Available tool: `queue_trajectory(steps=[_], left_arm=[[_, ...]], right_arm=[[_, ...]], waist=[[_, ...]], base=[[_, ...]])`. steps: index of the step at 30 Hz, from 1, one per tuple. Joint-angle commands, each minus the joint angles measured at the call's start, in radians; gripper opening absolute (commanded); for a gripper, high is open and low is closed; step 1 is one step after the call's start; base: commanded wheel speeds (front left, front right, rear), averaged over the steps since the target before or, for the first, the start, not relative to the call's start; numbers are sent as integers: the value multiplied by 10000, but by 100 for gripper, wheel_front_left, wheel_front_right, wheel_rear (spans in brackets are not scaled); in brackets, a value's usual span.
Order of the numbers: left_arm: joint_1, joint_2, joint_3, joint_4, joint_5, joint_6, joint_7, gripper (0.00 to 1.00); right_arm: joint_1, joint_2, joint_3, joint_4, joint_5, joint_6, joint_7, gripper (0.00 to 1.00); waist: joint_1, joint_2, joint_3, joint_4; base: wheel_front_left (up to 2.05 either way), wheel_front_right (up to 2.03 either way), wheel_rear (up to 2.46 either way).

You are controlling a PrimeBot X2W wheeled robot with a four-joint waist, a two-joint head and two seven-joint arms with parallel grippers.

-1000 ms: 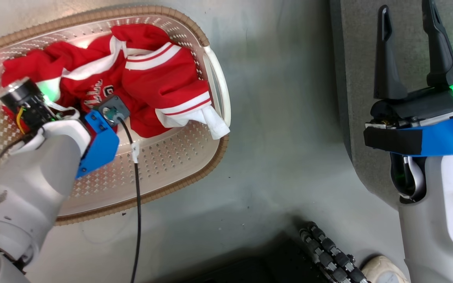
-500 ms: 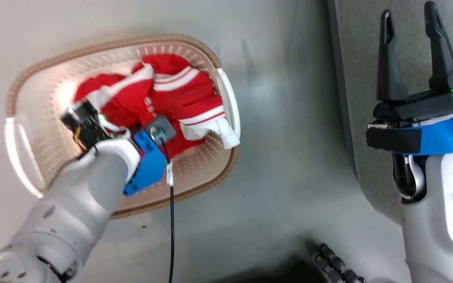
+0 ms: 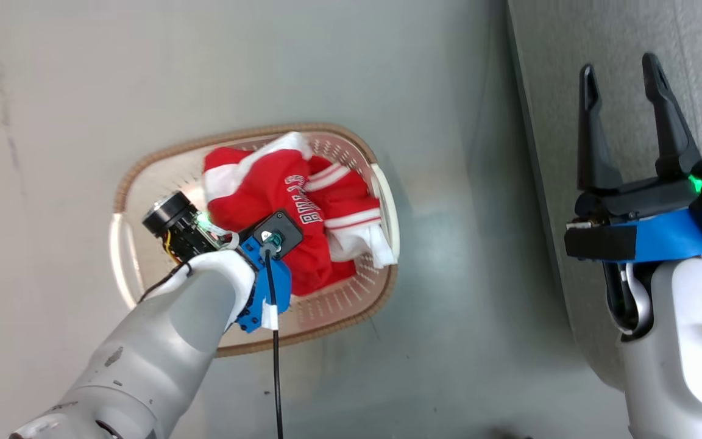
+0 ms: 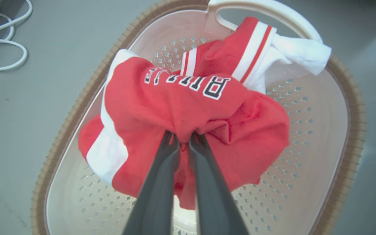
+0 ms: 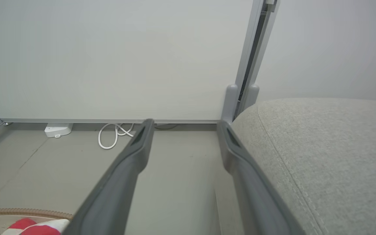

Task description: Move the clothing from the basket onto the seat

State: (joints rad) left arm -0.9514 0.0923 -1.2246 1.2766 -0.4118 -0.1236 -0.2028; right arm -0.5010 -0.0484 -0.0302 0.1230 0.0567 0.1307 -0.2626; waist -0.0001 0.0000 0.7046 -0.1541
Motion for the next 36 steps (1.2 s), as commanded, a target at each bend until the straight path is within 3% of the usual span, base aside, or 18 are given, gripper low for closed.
queue_trajectory(steps=[1,12,23,36], left_arm=[[93,-55,94,-35,-108,60,-166,0],[430,-370,1175,-1294,-1032,463,-637,0],[1169,-48,2818,-3617,-1072,852,-638,0],[1989,-28,4012,-5101,-618,641,-638,0]], right_arm=[[189,-37,-73,63,-83,1,-35,100],[960,-36,-328,341,-384,1,-35,100],[1832,-36,-483,633,-321,1,-35,100],[2903,-91,-538,932,-338,1,-35,100]], waist=[[1,0,-661,396],[1,0,-2516,1009],[1,0,-4211,1187],[1,0,-5820,1190]], base=[[0,0,0],[0,0,0],[0,0,0],[0,0,0]])
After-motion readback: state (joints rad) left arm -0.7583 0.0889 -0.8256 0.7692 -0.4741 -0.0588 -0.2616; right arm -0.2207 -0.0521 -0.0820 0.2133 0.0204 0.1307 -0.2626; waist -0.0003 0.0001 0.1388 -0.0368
